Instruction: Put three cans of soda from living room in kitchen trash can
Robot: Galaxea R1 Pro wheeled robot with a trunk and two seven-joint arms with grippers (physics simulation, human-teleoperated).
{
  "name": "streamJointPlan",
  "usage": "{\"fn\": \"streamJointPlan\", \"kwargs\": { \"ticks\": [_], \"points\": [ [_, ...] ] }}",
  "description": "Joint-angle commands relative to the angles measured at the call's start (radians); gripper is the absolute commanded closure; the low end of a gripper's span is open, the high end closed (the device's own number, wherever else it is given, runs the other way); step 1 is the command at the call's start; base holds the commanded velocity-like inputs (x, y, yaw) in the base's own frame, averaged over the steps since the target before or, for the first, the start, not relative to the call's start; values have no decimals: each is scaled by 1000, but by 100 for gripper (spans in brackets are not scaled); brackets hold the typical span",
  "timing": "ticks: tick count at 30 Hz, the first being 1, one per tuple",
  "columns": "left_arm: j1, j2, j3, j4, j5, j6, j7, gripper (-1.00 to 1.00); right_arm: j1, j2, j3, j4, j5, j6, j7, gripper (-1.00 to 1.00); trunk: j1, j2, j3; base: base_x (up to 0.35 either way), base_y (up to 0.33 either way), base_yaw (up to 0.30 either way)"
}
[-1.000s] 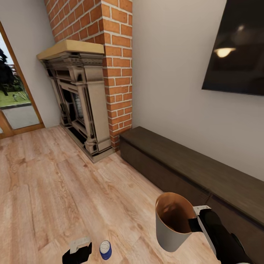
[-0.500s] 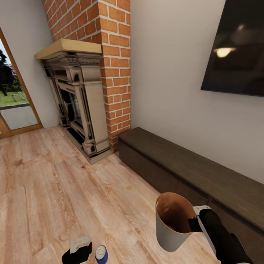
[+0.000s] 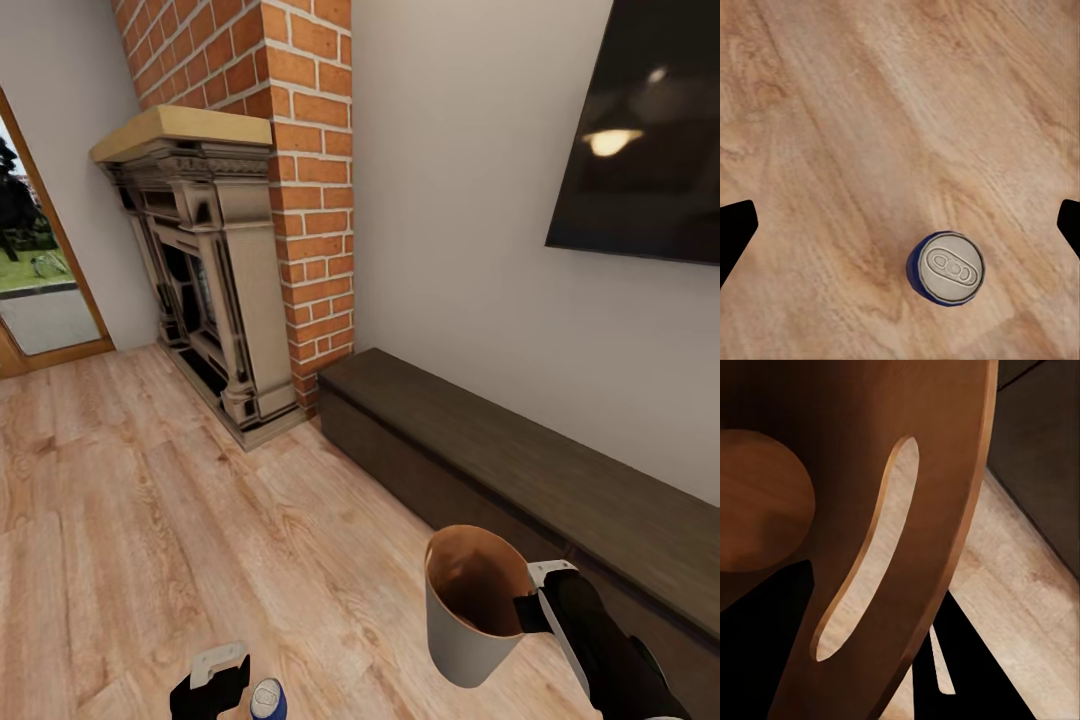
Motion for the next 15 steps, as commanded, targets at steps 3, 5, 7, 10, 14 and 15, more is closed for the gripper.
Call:
{"fn": "streamJointPlan", "kwargs": {
  "ticks": [3, 5, 7, 10, 14, 15],
  "points": [
    [0, 0, 0, 0, 0, -2, 0, -100, 0, 0, 0, 0, -9, -1, 7, 100, 0, 0, 0, 71, -1, 0],
    [0, 0, 0, 0, 0, -3, 0, -100, 0, 0, 0, 0, -9, -1, 7, 100, 0, 0, 0, 207, 0, 0],
    [0, 0, 0, 0, 0, -3, 0, -100, 0, 0, 0, 0, -9, -1, 7, 100, 0, 0, 0, 267, 0, 0],
    [0, 0, 0, 0, 0, -3, 0, -100, 0, 0, 0, 0, -9, -1, 7, 100, 0, 0, 0, 166, 0, 0],
    [0, 0, 0, 0, 0, -3, 0, -100, 0, 0, 0, 0, -9, -1, 7, 100, 0, 0, 0, 63, 0, 0],
    [0, 0, 0, 0, 0, -3, 0, -100, 0, 0, 0, 0, -9, -1, 7, 100, 0, 0, 0, 22, 0, 0]
  ]
}}
